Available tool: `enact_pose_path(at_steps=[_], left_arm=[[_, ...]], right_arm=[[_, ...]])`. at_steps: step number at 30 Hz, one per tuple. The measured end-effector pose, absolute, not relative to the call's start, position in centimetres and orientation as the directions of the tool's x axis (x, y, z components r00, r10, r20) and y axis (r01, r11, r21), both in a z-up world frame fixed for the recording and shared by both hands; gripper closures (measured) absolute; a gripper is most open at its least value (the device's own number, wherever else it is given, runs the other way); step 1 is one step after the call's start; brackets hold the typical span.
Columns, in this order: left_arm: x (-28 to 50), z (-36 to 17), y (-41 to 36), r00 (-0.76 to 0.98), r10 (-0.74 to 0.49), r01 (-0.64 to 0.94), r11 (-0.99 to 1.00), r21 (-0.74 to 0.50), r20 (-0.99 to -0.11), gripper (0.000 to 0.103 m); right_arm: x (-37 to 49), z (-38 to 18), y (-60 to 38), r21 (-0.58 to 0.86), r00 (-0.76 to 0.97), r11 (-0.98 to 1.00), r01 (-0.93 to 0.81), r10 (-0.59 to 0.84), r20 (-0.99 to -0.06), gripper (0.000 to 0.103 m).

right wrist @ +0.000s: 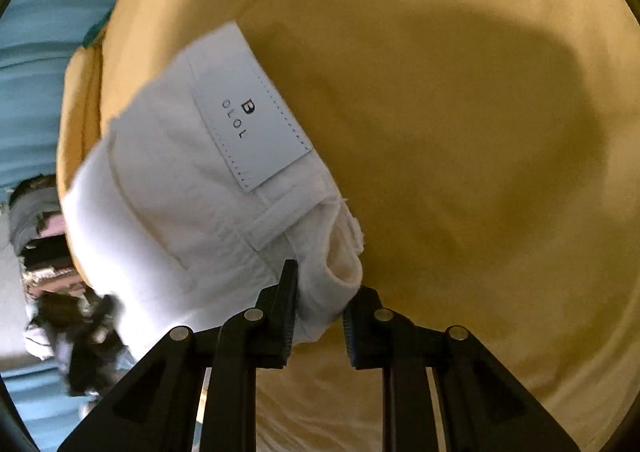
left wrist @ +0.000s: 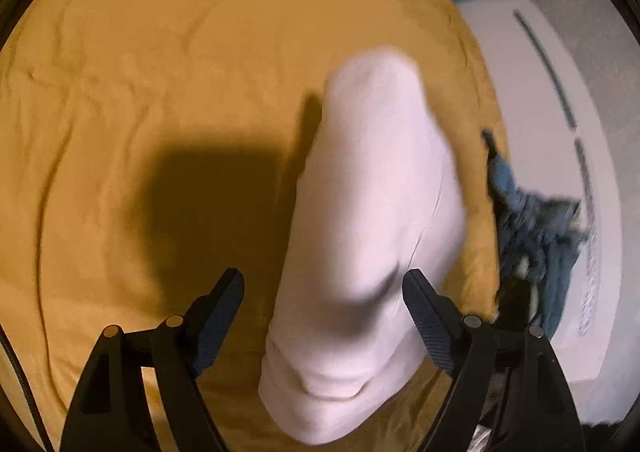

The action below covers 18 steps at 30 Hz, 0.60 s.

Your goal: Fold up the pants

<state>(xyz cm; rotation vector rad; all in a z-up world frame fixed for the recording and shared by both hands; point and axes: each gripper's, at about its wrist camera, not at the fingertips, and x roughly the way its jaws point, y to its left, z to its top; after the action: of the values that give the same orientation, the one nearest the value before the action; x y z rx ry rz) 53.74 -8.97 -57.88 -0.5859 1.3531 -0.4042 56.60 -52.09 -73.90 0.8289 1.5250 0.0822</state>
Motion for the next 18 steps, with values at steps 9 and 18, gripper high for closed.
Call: enact_pose_path(at_steps=[9,18], left_arm=[[65.1,-62.4,-9.8,0.188,-0.631,-0.1,0.75,-0.654,-0.753,0.049],[65.7,-64.6,-11.5,0.063,-0.539,-0.073,0.837,-0.542,-0.84,0.069]], right_arm=[[59.1,-72.3,-52.1,0.488,0.03,0.763,0.424,0.527,-0.85,0.035],[64.4,-68.4,-49.8,0.553,0.162,0.762,0.338,0.531,-0.831,0.035]])
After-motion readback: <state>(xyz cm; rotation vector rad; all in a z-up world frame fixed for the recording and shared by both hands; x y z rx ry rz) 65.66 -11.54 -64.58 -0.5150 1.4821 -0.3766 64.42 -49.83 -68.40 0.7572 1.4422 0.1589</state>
